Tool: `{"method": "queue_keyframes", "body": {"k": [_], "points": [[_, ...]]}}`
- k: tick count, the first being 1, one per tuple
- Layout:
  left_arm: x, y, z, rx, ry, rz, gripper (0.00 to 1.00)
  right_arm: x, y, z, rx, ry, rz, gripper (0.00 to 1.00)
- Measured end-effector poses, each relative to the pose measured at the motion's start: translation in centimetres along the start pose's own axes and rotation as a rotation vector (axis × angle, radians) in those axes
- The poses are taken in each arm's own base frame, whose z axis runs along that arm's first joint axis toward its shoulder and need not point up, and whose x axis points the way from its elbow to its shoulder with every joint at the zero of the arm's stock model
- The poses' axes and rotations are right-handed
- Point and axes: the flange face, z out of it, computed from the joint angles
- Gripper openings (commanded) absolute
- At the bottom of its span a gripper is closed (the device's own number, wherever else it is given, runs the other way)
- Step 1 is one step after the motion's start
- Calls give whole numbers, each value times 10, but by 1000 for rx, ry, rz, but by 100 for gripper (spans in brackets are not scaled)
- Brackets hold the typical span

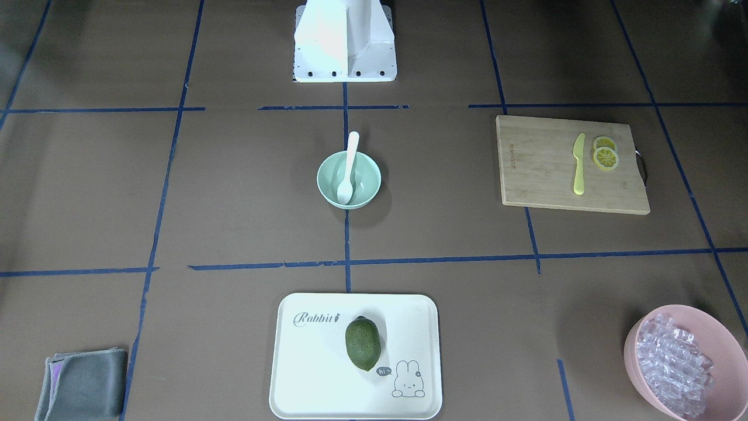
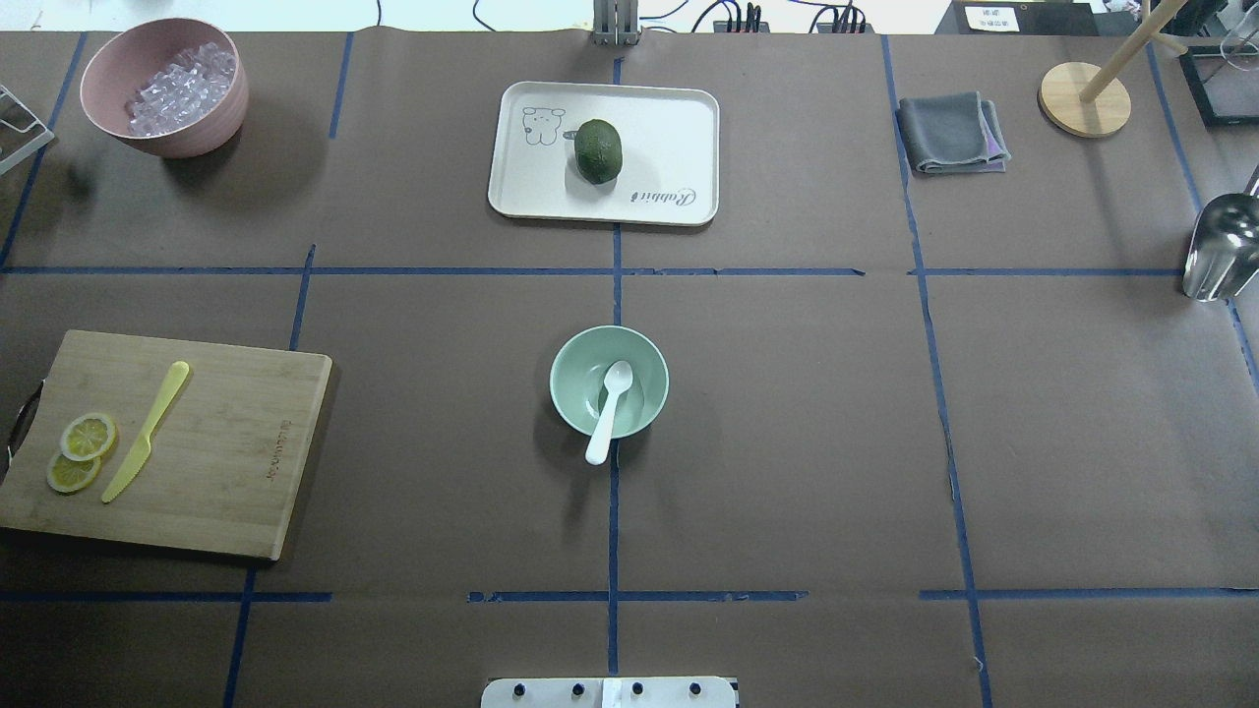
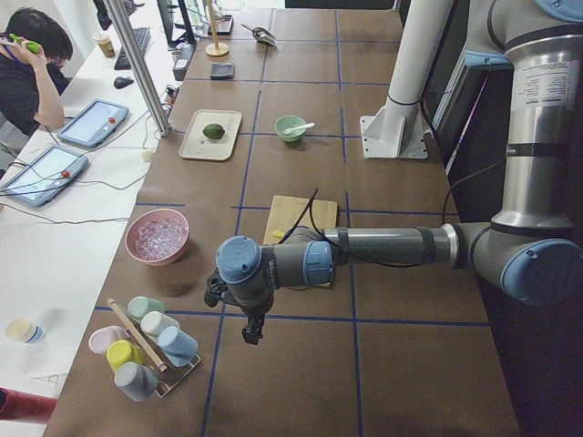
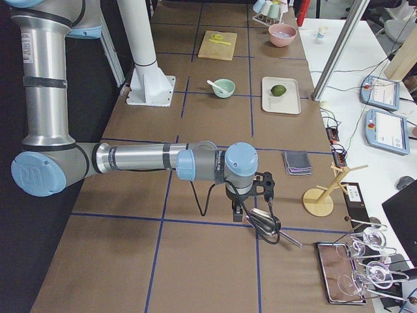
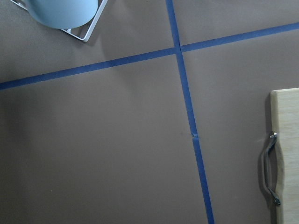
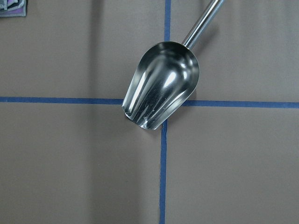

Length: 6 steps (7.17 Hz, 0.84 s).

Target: Place spoon in bowl

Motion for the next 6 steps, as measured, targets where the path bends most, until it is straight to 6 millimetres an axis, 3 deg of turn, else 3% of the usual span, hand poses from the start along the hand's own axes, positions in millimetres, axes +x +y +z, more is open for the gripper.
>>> {"method": "queue_keyframes", "body": {"k": [6], "points": [[3, -7, -5, 7, -4, 5, 100, 3, 1, 2, -5, 4, 2, 100]]}}
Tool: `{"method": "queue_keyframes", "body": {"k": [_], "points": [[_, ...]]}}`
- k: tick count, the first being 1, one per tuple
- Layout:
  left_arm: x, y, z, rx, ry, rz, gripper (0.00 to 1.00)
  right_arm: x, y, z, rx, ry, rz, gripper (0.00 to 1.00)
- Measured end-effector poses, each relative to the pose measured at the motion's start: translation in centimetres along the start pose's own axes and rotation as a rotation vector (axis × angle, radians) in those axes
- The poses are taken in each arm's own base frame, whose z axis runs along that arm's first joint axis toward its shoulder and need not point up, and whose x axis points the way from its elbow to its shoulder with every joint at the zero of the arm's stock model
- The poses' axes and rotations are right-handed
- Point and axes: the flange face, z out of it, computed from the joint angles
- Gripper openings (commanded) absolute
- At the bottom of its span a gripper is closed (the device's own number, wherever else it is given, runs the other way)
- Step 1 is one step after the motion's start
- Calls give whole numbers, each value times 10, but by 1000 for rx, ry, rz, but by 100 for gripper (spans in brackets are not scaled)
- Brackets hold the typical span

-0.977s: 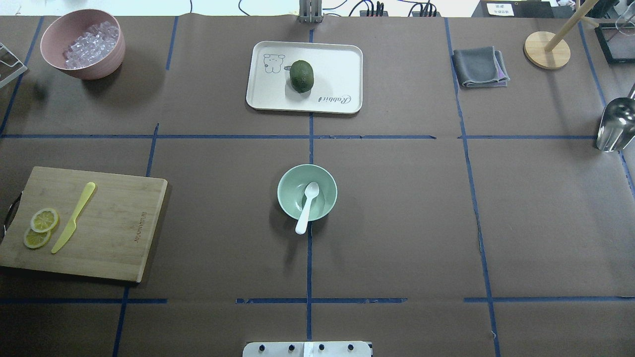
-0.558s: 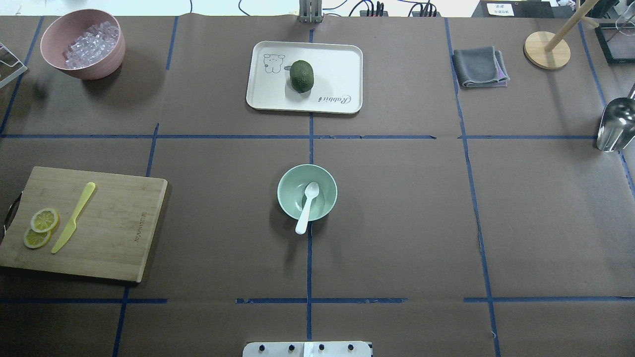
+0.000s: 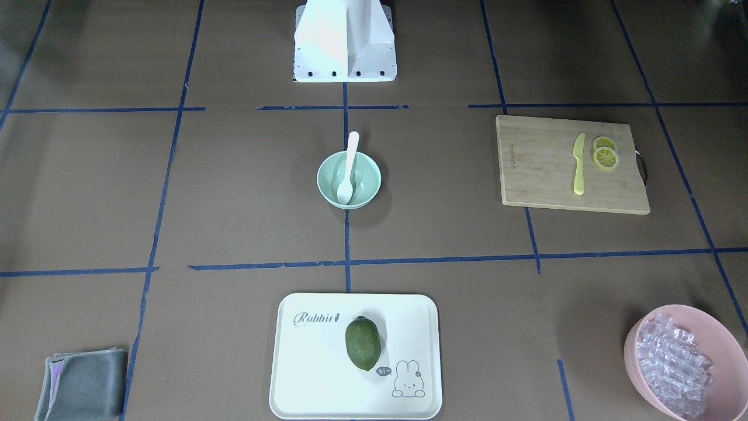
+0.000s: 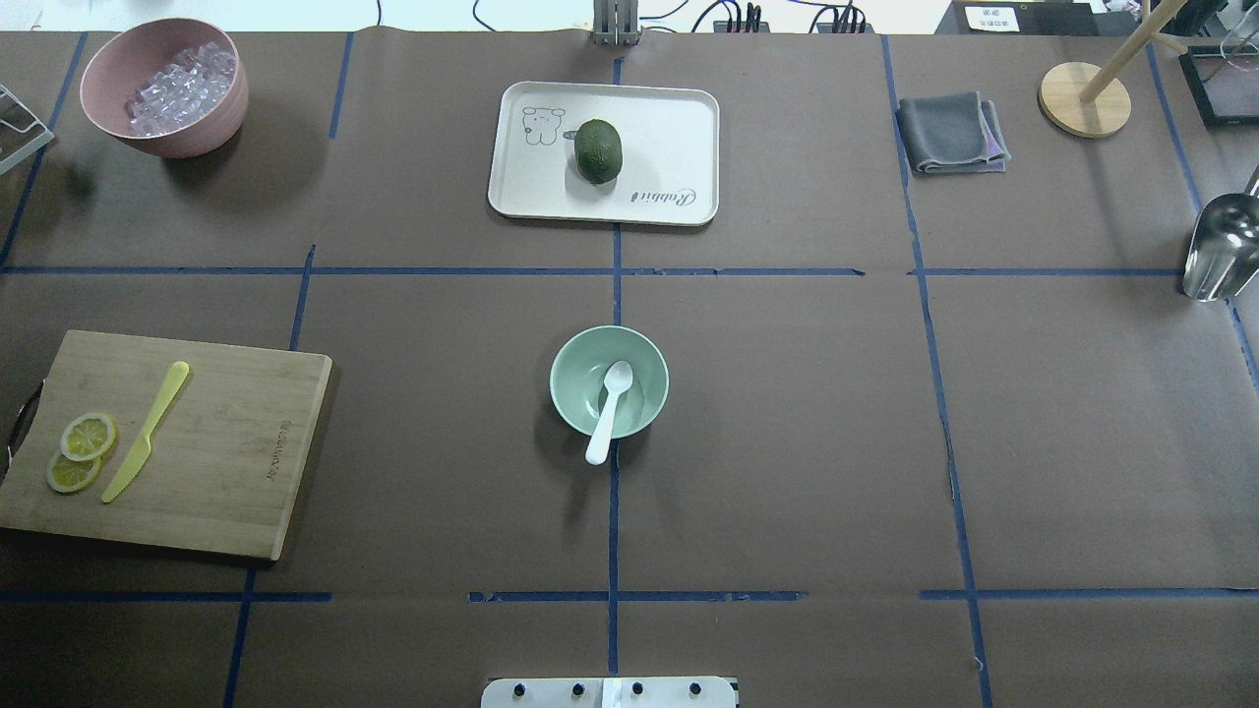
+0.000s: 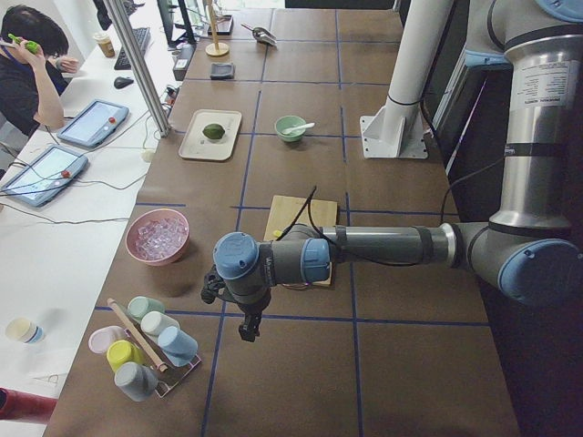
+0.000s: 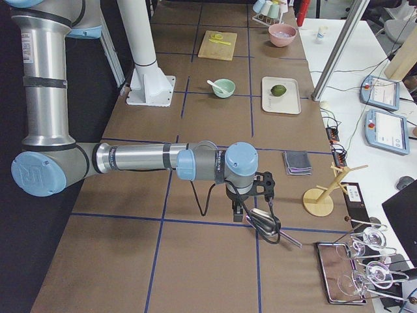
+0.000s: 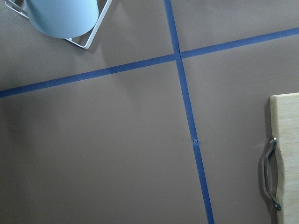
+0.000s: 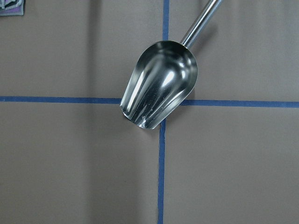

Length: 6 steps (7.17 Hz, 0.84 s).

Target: Place spoon in bowl

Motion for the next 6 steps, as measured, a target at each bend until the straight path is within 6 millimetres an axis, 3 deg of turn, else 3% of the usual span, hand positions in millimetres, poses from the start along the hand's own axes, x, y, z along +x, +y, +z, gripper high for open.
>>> {"method": "queue_keyframes", "body": {"k": [6], "points": [[1, -3, -2, 1, 0, 1, 100, 4, 1, 4, -7, 1, 7, 100]]}}
